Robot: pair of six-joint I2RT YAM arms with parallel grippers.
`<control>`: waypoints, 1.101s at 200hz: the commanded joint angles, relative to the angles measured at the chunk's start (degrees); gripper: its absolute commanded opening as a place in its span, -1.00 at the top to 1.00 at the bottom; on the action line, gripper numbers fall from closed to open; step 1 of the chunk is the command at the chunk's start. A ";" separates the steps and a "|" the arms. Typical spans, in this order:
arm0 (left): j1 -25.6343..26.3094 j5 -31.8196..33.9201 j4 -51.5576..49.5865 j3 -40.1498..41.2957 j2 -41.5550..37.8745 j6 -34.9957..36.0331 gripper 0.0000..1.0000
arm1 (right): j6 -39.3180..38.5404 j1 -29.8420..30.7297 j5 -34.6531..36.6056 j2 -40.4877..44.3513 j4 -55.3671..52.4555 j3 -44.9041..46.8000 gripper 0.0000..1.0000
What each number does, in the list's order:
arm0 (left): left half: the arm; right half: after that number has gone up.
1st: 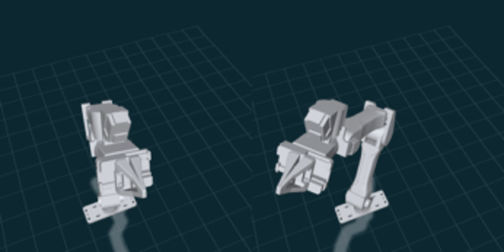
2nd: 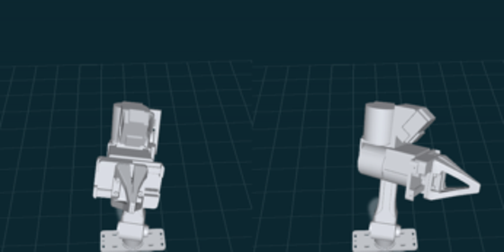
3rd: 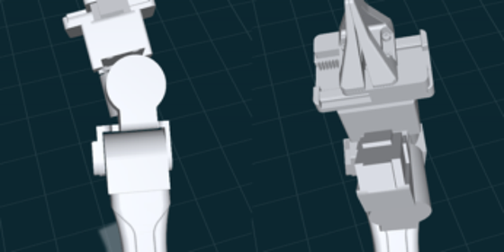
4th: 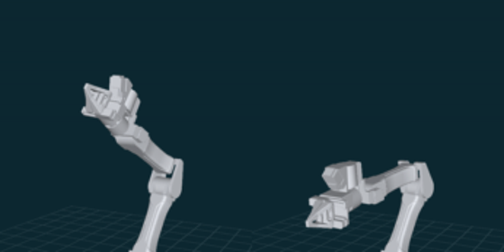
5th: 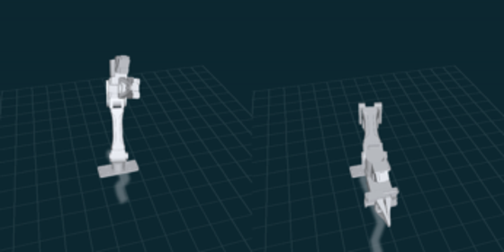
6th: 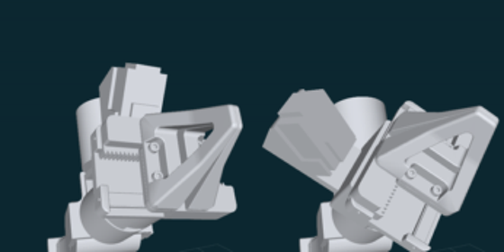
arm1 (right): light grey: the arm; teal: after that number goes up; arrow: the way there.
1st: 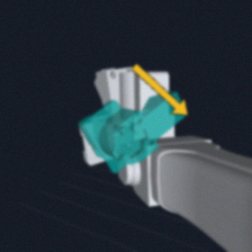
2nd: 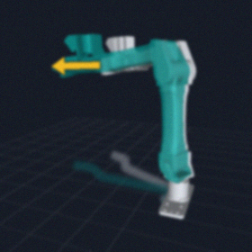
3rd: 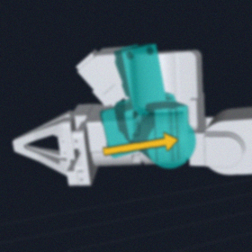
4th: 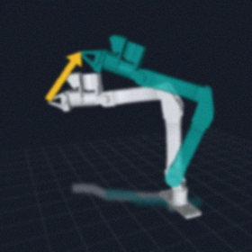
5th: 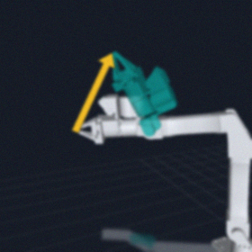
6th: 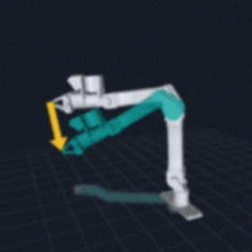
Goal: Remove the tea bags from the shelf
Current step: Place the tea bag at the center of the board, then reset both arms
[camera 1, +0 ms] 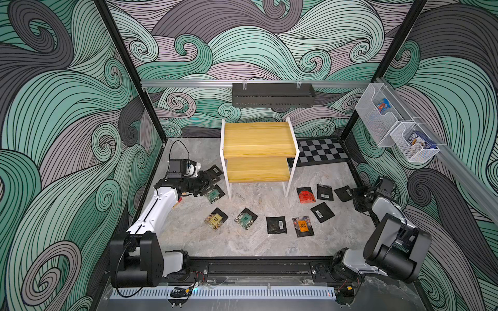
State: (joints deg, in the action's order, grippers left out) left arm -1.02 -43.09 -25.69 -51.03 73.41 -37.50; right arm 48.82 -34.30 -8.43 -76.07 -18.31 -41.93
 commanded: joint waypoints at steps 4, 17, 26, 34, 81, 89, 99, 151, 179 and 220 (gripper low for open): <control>-0.30 -0.77 -0.06 -1.62 -0.26 0.45 -0.11 | -0.55 0.42 0.92 4.18 -5.19 0.34 -0.10; -0.30 -0.28 -0.59 -1.86 -0.63 0.69 -0.11 | -0.91 1.55 0.17 6.10 -6.95 0.16 -0.16; -0.30 0.16 -1.21 -2.05 -0.93 1.06 -0.11 | -1.16 3.03 0.51 7.75 -7.94 0.14 -0.17; -0.30 0.59 -1.67 -2.10 -1.19 1.24 -0.11 | -1.18 4.42 0.89 9.19 -8.70 0.35 -0.21; -0.30 3.98 -4.85 -2.25 -3.60 2.68 -0.26 | -1.62 17.78 4.13 17.80 -12.35 0.45 -0.33; -0.29 4.64 -5.19 -2.24 -4.08 2.65 -0.29 | -1.62 20.21 5.03 19.15 -12.93 0.21 -0.37; -0.26 5.18 -5.61 -2.30 -4.70 2.83 -0.70 | -2.07 23.25 5.76 20.39 -13.41 -0.41 -0.38; -0.30 12.24 -11.45 -5.83 -7.15 5.93 -0.77 | -9.83 35.16 9.31 20.89 -16.43 -8.51 -0.98; -0.27 18.04 -15.67 -9.92 -7.93 8.89 -0.97 | -15.42 39.11 12.56 19.37 -16.84 -13.33 -0.99; -0.20 25.37 -16.58 -16.61 -6.87 12.23 -0.97 | -25.06 43.91 20.25 15.30 -15.36 -20.00 -0.99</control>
State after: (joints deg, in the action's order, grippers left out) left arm -1.02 -24.18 -40.12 -63.09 66.41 -28.97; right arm 31.99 7.55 5.39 -58.65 -34.09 -58.76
